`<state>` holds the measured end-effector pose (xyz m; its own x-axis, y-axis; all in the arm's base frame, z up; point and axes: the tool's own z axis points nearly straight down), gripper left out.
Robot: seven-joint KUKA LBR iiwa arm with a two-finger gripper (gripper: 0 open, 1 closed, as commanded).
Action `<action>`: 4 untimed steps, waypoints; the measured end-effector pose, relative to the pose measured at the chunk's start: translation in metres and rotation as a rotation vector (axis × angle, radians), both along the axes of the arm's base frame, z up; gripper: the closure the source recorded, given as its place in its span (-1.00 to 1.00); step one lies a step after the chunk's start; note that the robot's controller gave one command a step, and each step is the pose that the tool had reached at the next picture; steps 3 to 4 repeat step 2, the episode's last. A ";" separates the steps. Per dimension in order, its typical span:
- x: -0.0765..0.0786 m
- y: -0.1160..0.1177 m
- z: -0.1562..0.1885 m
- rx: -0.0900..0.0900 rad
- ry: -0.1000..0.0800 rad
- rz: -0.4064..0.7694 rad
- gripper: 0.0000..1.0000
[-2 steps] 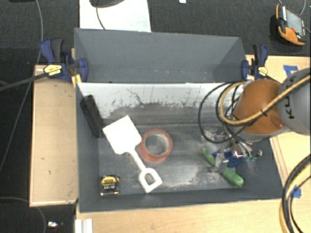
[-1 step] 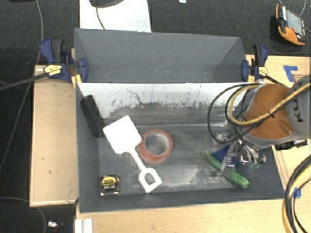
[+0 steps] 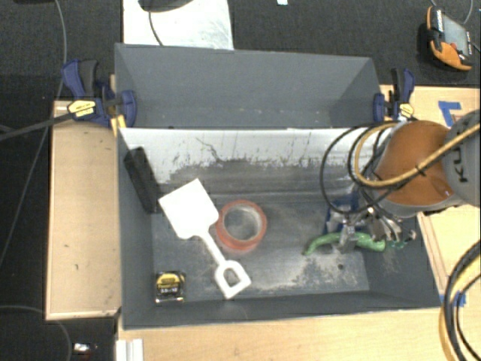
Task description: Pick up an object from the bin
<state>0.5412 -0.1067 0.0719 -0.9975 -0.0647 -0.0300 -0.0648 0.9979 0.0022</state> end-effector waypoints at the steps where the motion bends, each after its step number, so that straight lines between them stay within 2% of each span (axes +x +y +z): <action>1: 0.000 0.000 0.000 0.000 0.000 -0.001 1.00; 4: -0.001 0.001 0.004 -0.001 0.000 0.030 1.00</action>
Offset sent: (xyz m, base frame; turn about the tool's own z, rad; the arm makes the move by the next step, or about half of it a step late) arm -0.0129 0.0185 0.0878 -0.4456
